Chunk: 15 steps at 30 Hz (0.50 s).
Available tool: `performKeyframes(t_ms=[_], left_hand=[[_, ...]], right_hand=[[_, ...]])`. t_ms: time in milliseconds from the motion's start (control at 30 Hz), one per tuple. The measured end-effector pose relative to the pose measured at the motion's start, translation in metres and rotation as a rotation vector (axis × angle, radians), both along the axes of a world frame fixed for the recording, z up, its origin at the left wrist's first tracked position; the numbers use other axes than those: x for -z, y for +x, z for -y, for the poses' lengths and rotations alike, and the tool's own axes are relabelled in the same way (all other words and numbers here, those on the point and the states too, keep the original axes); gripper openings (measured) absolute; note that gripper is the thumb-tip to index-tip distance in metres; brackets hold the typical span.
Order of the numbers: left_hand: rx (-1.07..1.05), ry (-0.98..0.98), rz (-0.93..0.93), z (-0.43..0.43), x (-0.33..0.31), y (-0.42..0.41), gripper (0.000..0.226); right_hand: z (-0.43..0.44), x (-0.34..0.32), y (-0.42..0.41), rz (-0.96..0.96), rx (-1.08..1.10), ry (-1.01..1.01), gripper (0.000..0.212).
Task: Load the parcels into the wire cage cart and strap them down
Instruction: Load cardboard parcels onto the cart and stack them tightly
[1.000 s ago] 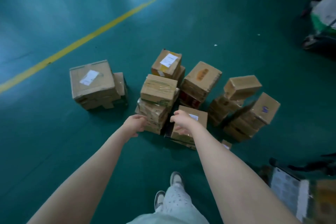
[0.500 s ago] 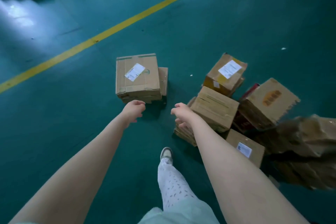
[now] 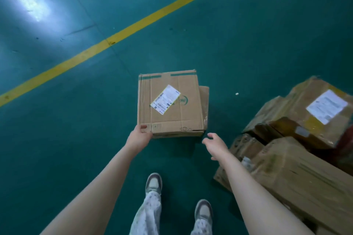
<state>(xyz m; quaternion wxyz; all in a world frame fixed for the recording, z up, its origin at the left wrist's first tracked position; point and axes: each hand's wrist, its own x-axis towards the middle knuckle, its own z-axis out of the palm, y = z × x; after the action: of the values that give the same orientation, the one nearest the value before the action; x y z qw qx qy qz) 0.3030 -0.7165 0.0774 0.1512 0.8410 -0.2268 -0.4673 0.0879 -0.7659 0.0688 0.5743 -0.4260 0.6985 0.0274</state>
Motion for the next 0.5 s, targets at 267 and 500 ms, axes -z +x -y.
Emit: performKeyframes(t_ms=[267, 500], left_hand=[[-0.129, 0.079, -0.006, 0.058, 0.138, 0.064, 0.064], [-0.229, 0.155, -0.141, 0.058, 0.165, 0.08, 0.063]], right_hand=[[0.066, 0.132, 0.048, -0.075, 0.251, -0.074, 0.058], [0.065, 0.157, 0.067, 0.024, 0.46, -0.058, 0.051]])
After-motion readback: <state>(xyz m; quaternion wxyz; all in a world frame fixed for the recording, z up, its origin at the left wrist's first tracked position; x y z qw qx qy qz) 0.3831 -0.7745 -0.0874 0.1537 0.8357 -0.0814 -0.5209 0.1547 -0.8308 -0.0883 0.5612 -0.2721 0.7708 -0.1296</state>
